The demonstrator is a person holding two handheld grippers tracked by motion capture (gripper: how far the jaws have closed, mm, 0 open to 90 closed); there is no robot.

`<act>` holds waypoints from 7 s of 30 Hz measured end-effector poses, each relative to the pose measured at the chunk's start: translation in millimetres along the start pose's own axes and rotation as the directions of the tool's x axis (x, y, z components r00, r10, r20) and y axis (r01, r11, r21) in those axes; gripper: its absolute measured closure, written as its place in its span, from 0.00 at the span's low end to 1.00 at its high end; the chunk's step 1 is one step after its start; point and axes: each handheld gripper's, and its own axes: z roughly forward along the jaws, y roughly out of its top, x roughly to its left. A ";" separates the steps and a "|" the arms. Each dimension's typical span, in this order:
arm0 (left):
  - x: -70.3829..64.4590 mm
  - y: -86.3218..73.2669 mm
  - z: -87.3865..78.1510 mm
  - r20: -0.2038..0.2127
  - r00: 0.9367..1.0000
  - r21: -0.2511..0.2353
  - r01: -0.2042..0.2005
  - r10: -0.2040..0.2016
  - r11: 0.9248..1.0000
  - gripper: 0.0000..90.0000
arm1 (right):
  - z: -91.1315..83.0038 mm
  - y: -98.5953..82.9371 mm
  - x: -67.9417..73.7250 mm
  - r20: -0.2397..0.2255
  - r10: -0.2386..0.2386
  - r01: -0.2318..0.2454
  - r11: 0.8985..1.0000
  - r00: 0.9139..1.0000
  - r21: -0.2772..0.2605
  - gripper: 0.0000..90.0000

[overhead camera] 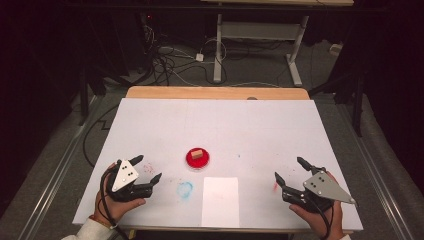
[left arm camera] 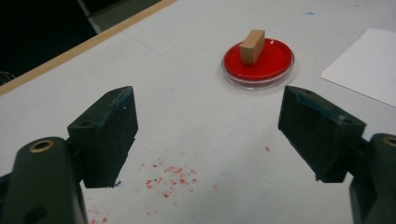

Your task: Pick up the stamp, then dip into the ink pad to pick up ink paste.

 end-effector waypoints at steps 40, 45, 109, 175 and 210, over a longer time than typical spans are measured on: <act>22.5 48.7 7.4 0.107 0.992 0.143 -0.084 0.069 0.986 0.23 | 8.5 -3.3 -0.4 -0.063 -0.045 0.047 0.998 0.997 0.042 0.31; 21.2 58.9 13.1 0.111 0.990 0.154 -0.103 0.086 0.983 0.24 | 8.9 -4.8 -1.8 -0.052 -0.047 0.050 0.998 0.998 0.045 0.31; -8.6 130.7 147.7 0.452 0.873 0.454 -0.401 0.182 0.795 0.59 | 22.0 -10.5 3.6 -0.092 -0.064 0.074 0.991 0.994 0.111 0.32; -12.2 127.0 166.8 0.450 0.881 0.505 -0.387 0.147 0.772 0.82 | 19.7 -9.2 0.7 -0.084 -0.074 0.082 0.992 0.994 0.098 0.35; 9.8 109.8 99.5 0.311 0.944 0.296 -0.210 0.114 0.932 0.82 | 17.7 -8.4 0.9 -0.084 -0.083 0.091 0.991 0.993 0.096 0.34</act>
